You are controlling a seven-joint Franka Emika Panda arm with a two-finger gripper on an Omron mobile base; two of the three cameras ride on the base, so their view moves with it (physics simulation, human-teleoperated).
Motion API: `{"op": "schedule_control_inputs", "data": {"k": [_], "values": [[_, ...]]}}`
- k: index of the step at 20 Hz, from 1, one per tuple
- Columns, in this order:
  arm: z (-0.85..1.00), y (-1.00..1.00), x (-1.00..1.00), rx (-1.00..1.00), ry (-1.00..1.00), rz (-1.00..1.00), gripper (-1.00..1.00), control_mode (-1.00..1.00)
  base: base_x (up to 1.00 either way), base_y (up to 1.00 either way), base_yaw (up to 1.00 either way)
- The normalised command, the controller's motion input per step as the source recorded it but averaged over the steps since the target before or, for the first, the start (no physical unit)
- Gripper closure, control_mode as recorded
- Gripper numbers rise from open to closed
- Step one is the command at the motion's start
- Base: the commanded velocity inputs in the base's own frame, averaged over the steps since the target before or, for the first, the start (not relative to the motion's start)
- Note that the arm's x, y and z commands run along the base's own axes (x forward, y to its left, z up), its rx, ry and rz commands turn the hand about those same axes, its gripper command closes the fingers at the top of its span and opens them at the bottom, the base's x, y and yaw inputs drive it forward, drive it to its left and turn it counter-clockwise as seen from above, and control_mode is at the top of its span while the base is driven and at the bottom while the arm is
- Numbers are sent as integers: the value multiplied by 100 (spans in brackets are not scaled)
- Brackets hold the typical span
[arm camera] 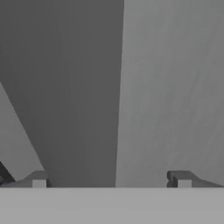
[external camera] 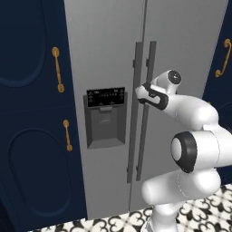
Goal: Take the strawberry from the fridge and place it on top of the pancake, located on the dining counter.
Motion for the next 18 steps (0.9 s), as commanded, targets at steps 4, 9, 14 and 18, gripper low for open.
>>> {"op": "schedule_control_inputs", "data": {"k": [4,9,14,18], "values": [[-4,0,65,0,0,0,-100,-100,0,0,0],[0,0,48,0,0,0,100,-100,0,0,0],[0,0,12,0,0,0,100,-100,0,0,0],[0,-35,-35,0,2,-6,100,-100,0,0,0]]}}
